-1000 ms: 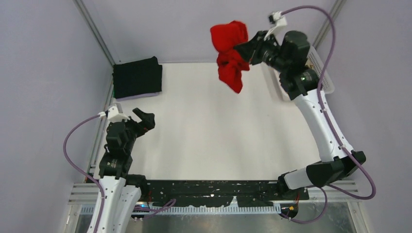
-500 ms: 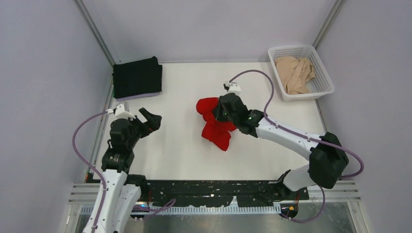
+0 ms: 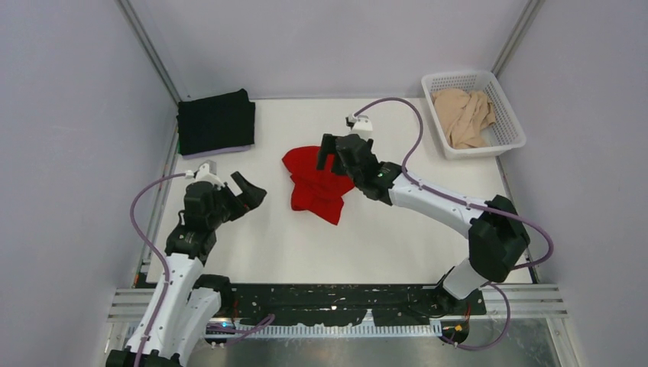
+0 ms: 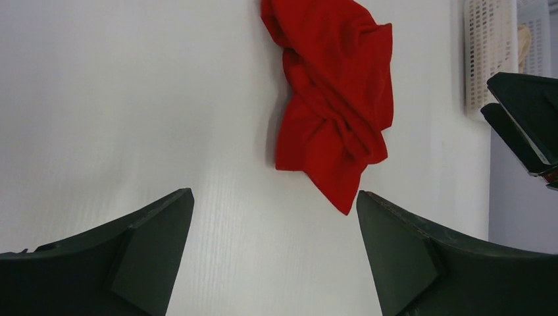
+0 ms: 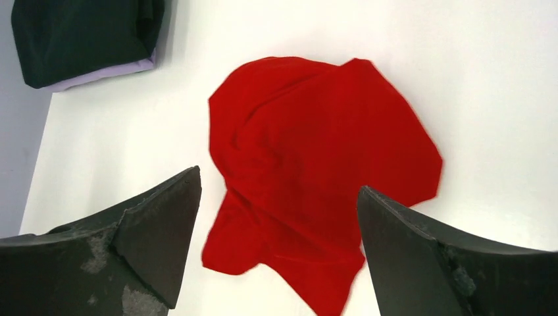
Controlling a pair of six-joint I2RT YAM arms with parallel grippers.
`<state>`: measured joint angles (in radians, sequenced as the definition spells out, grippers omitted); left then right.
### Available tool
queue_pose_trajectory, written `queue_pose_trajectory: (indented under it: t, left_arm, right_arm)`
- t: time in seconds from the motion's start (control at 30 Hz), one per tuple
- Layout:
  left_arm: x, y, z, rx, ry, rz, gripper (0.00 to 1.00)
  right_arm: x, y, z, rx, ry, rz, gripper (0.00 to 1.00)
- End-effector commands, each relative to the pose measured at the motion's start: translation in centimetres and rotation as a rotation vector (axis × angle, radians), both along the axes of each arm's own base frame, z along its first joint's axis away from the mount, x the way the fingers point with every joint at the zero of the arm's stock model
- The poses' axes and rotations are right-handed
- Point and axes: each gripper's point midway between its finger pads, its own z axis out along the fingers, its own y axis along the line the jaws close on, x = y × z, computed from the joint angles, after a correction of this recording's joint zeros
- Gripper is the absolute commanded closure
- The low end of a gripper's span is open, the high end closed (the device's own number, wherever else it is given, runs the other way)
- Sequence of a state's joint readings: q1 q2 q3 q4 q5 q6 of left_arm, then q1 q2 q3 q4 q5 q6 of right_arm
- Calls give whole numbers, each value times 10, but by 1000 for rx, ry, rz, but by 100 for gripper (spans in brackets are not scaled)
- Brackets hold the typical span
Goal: Fold and stack the t-shirts
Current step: Move the tshirt to the center of the board, then flatten out the tshirt
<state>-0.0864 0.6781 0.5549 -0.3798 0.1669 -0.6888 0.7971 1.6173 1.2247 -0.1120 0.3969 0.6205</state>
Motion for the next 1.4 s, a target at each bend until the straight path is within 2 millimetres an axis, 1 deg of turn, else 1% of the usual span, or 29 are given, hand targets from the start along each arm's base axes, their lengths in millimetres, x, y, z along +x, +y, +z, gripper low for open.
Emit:
queue_pose_trajectory:
  t: [0.0, 0.03, 0.07, 0.1, 0.13, 0.17, 0.2, 0.23, 0.27, 0.3, 0.33, 0.37, 0.4, 0.43, 0.47, 0.5, 0.53, 0.63, 0.67, 0.7, 0.73, 0.77, 0.87, 0.97, 1.03, 1.13, 1.17, 1.3, 1.37]
  left_arm:
    - [-3, -25, 9, -10, -33, -72, 1]
    - [-3, -32, 10, 5, -36, -92, 1]
    - [-4, -41, 10, 24, -38, -120, 1]
    - [-7, -57, 11, 44, -39, -169, 1]
    - [-7, -68, 9, 62, -30, -203, 1]
    - [-7, -84, 7, 76, -12, -257, 1]
    - [-9, -99, 3, 90, 10, -310, 1]
    - [-8, -111, -3, 122, 32, -338, 1]
    - [-9, -127, -5, 147, 47, -386, 1]
    - [-10, -142, -11, 178, 74, -426, 1]
    - [-12, -158, -17, 218, 100, -472, 1]
    - [-15, -171, -22, 265, 125, -512, 1]
    - [-12, -183, -25, 314, 134, -527, 1]
    - [-12, -189, -32, 379, 165, -539, 1]
    - [-10, -197, -38, 436, 188, -550, 1]
    - [-8, -203, -42, 484, 203, -556, 3]
    - [-6, -211, -47, 524, 222, -562, 5]
    - [-3, -232, -66, 590, 264, -600, 9]
    - [-3, -237, -76, 606, 289, -614, 12]
    - [-2, -240, -78, 607, 296, -616, 14]
    - [-2, -243, -84, 613, 312, -619, 17]
    - [-1, -244, -89, 619, 326, -620, 19]
    - [-2, -242, -105, 642, 362, -612, 24]
    - [-1, -241, -118, 655, 382, -597, 26]
    - [0, -241, -126, 658, 393, -583, 33]
    - [6, -243, -130, 666, 384, -564, 38]
    - [10, -241, -131, 679, 378, -547, 39]
    - [18, -234, -140, 667, 398, -500, 50]
    - [20, -235, -146, 644, 406, -495, 55]
  right_arm:
    - [2, -57, 35, 1, -105, -128, 5]
    - [-2, -68, 20, -10, -78, -143, 4]
    - [-1, -85, 27, 10, -87, -175, 4]
    - [-7, -95, 9, 5, -54, -187, 5]
    - [-6, -113, 15, 29, -64, -223, 4]
    - [-12, -123, 0, 22, -35, -235, 5]
    - [-12, -139, 3, 35, -45, -269, 5]
    - [-17, -149, -9, 23, -26, -283, 5]
    - [-18, -162, -5, 32, -39, -309, 5]
    - [-23, -170, -16, 16, -26, -321, 4]
    - [-26, -182, -18, 14, -28, -342, 5]
    - [-29, -188, -14, 19, -43, -353, 5]
    - [-30, -197, -15, 15, -43, -370, 5]
    - [-35, -202, -16, 12, -48, -373, 5]
    - [-37, -208, -20, 2, -39, -385, 4]
    - [-39, -212, -16, 2, -52, -387, 5]
    - [-42, -217, -19, -10, -47, -395, 5]
    - [-48, -227, -16, -34, -62, -402, 5]
    - [-50, -231, -18, -49, -58, -412, 5]
    - [-51, -235, -16, -50, -65, -420, 5]
    - [-53, -238, -18, -62, -62, -426, 4]
    - [-54, -240, -16, -60, -70, -433, 5]
    - [-57, -246, -16, -61, -77, -449, 5]
    - [-56, -246, -18, -63, -74, -448, 5]
    - [-56, -244, -20, -66, -66, -438, 5]
    - [-55, -242, -25, -74, -49, -423, 4]
    - [-55, -241, -27, -75, -46, -419, 5]
    - [-54, -242, -29, -87, -41, -417, 5]
    - [-54, -240, -30, -85, -37, -410, 5]
